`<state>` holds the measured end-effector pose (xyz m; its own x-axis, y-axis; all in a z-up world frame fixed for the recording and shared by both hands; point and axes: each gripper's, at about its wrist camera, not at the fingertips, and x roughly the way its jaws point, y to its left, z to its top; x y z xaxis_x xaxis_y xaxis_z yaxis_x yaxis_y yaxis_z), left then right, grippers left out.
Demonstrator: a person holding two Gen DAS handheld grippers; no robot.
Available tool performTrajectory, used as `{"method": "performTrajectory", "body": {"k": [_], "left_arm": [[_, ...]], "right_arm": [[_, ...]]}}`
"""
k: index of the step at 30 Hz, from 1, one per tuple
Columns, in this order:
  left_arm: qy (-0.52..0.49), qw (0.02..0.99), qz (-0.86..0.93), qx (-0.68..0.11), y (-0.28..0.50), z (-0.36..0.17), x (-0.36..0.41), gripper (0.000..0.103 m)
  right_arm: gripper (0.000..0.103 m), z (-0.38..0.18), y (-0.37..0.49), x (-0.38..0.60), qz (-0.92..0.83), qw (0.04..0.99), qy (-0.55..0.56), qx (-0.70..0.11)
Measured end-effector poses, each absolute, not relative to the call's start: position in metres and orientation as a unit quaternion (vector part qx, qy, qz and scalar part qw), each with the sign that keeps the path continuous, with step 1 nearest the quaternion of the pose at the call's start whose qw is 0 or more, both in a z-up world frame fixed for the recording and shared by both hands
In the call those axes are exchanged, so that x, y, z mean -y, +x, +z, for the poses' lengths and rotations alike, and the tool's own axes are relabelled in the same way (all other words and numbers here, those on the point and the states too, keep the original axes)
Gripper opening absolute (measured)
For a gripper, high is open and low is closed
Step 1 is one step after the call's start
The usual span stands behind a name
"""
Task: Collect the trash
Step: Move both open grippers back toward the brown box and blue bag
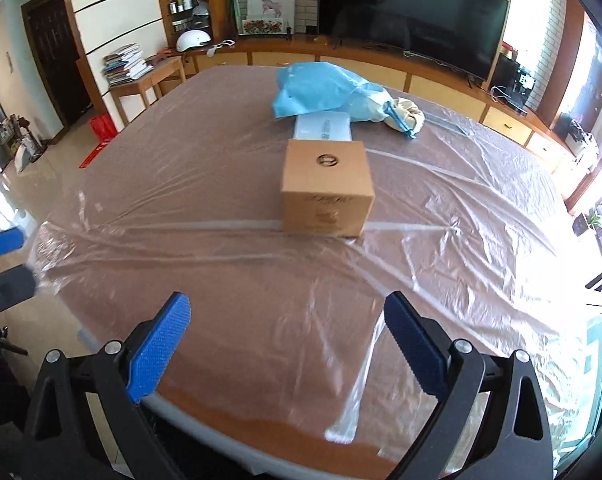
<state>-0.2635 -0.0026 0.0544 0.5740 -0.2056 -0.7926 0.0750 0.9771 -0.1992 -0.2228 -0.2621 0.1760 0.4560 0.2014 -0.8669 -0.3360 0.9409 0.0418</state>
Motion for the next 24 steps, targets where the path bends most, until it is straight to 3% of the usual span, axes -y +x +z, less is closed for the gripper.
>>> {"method": "performTrajectory", "body": {"k": [24], "left_arm": [[-0.05, 0.883, -0.061, -0.462, -0.235, 0.047, 0.0, 0.097]], "right_arm": [[0.096, 0.145, -0.158, 0.255, 0.149, 0.844, -0.077, -0.509]]}}
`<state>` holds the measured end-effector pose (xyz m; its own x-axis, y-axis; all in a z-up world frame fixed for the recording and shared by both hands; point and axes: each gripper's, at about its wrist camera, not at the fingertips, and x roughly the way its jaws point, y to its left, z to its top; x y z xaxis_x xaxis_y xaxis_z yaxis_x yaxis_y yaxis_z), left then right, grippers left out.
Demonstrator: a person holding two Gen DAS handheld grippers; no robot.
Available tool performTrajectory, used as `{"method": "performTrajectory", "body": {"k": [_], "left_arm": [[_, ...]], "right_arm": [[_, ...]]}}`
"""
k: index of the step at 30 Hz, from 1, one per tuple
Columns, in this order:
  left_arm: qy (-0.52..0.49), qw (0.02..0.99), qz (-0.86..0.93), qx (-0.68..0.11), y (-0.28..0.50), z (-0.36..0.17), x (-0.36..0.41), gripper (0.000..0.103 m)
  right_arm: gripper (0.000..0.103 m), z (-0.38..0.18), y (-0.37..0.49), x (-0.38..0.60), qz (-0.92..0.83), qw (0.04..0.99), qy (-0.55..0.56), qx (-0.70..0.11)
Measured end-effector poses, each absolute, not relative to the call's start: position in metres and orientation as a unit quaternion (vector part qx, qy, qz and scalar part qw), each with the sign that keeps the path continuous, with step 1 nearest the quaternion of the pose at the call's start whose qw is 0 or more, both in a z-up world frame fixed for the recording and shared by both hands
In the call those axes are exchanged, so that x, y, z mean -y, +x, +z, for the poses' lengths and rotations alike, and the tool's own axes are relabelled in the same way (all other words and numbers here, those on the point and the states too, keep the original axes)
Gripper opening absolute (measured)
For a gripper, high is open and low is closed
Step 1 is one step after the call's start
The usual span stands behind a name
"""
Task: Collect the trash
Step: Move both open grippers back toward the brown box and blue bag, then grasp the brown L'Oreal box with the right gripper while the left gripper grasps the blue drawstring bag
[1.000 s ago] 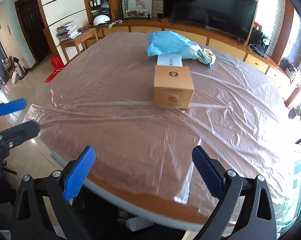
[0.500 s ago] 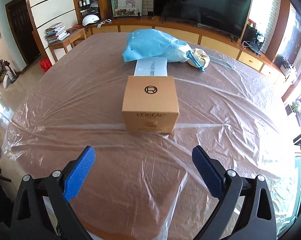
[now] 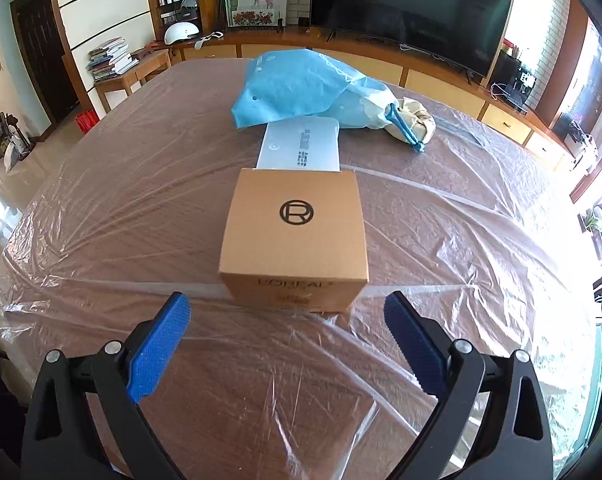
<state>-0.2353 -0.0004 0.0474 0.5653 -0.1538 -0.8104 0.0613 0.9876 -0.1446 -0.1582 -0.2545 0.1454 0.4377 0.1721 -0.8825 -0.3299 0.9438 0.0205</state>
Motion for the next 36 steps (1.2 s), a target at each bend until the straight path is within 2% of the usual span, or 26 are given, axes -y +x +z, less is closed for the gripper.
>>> {"method": "performTrajectory", "body": {"k": [20, 36], "left_arm": [[0.007, 0.879, -0.079, -0.47, -0.185, 0.048, 0.021, 0.097], [0.08, 0.872, -0.203, -0.439, -0.07, 0.076, 0.068, 0.097]], "right_arm": [[0.096, 0.14, -0.151, 0.267, 0.163, 0.837, -0.04, -0.522], [0.096, 0.156, -0.144, 0.261, 0.189, 0.842, -0.016, -0.505]]}}
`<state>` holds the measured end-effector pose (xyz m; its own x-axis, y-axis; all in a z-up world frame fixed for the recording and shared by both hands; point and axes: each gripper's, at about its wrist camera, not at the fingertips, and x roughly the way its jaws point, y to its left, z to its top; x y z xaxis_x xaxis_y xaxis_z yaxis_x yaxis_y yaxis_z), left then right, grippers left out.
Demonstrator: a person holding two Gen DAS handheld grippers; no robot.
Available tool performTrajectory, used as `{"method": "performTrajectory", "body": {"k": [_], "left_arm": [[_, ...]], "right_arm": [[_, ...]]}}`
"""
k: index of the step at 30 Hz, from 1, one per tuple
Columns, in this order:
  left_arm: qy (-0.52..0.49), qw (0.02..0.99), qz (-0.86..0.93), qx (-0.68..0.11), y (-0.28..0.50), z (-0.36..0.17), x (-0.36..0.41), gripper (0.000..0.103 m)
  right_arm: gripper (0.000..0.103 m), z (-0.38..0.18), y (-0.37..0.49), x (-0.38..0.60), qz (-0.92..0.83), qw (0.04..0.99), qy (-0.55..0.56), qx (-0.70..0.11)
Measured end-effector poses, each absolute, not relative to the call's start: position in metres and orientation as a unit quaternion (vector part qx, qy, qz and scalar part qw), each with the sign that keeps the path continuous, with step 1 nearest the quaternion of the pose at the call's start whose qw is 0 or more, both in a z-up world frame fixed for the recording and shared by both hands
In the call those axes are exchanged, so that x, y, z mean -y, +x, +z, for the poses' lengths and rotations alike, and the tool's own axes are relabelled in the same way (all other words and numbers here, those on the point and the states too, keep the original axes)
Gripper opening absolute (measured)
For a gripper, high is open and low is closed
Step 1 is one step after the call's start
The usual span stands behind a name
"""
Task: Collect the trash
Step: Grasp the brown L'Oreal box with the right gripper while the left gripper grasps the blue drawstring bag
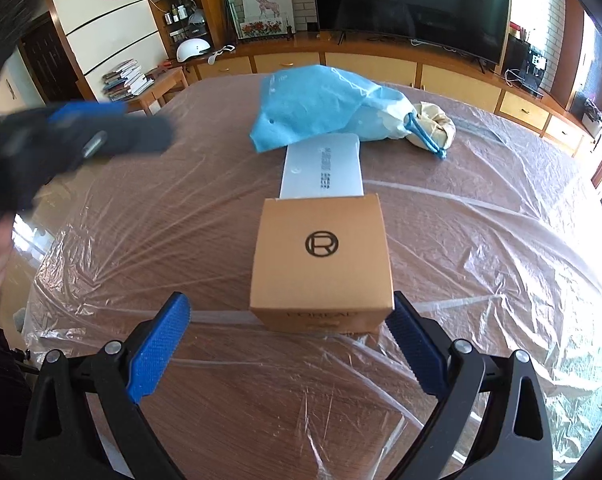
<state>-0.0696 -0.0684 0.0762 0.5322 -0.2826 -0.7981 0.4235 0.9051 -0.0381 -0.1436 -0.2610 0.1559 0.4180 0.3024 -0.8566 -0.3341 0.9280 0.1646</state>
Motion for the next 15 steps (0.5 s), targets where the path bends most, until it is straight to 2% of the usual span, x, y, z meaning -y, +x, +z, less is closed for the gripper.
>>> {"method": "performTrajectory", "body": {"k": [8, 15], "left_arm": [[0.125, 0.838, -0.274, -0.455, -0.006, 0.077, 0.121, 0.097], [0.148, 0.802, -0.29, -0.501, 0.032, 0.048, 0.155, 0.097]], "right_arm": [[0.096, 0.155, -0.14, 0.262, 0.194, 0.838, -0.019, -0.51], [0.096, 0.15, -0.128, 0.27, 0.19, 0.836, 0.012, -0.515]]}}
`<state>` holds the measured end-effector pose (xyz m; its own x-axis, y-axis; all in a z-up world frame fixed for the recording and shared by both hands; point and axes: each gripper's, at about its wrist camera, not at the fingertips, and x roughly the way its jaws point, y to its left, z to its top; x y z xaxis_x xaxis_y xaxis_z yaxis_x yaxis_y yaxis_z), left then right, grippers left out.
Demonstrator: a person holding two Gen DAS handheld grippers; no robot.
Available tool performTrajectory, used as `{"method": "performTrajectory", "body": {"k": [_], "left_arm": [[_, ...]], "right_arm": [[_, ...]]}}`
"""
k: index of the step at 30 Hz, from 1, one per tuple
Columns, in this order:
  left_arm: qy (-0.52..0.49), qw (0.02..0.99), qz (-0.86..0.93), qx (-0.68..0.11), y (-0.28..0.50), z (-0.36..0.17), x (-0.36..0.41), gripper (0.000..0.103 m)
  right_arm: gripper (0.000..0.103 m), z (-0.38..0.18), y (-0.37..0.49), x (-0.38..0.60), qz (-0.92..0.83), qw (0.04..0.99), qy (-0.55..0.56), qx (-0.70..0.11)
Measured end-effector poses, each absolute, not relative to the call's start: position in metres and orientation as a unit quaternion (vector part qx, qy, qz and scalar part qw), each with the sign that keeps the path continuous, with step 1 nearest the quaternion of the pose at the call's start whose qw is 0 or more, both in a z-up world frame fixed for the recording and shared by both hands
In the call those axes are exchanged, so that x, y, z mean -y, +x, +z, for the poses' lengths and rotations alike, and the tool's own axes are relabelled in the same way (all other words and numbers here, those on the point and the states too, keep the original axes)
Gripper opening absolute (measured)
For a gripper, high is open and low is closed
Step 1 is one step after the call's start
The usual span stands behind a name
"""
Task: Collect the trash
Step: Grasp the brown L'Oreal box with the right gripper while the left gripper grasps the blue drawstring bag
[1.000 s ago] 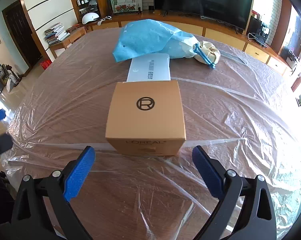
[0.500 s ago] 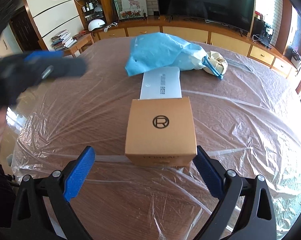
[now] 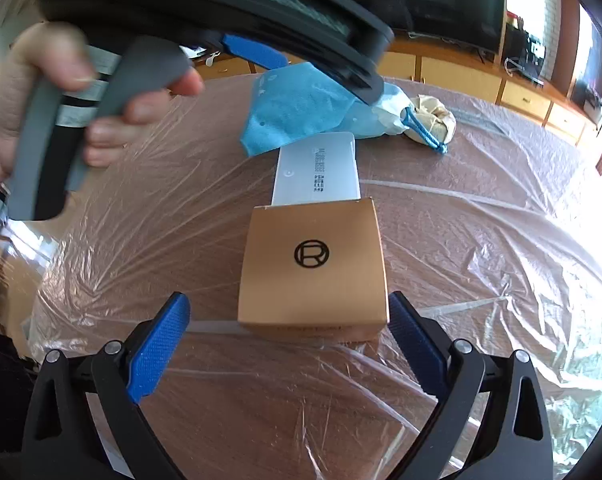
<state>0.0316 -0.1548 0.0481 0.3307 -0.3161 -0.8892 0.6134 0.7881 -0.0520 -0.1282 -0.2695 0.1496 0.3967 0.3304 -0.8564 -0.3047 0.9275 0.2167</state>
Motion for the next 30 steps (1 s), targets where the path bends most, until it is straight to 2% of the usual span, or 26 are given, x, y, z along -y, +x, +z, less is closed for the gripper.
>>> {"method": "performTrajectory", "body": {"k": [8, 10, 14, 16, 19, 26, 27, 30], "left_arm": [[0.096, 0.785, -0.275, -0.547, 0.055, 0.024, 0.137, 0.095], [0.083, 0.782, -0.275, -0.554, 0.057, 0.022, 0.133, 0.083], [0.041, 0.783, -0.28, -0.554, 0.056, 0.024, 0.12, 0.071], [0.035, 0.786, -0.279, -0.551, 0.052, 0.027, 0.114, 0.059], [0.024, 0.794, -0.275, -0.542, 0.045, 0.032, 0.104, 0.054], [-0.031, 0.808, -0.263, -0.526, 0.028, 0.047, 0.064, 0.051], [-0.033, 0.81, -0.258, -0.525, 0.026, 0.049, 0.061, 0.051], [-0.043, 0.816, -0.244, -0.522, 0.014, 0.051, 0.048, 0.051]], "right_arm": [[0.096, 0.147, -0.113, 0.265, 0.198, 0.836, 0.013, -0.511], [0.096, 0.147, -0.11, 0.26, 0.196, 0.839, 0.005, -0.508], [0.096, 0.147, -0.104, 0.259, 0.192, 0.842, 0.008, -0.504], [0.096, 0.145, -0.1, 0.259, 0.19, 0.841, 0.01, -0.507], [0.096, 0.143, -0.097, 0.262, 0.186, 0.841, 0.013, -0.508], [0.095, 0.139, -0.089, 0.262, 0.178, 0.844, -0.002, -0.506], [0.094, 0.139, -0.088, 0.263, 0.176, 0.845, -0.005, -0.505], [0.074, 0.137, -0.087, 0.263, 0.174, 0.842, -0.02, -0.509]]}}
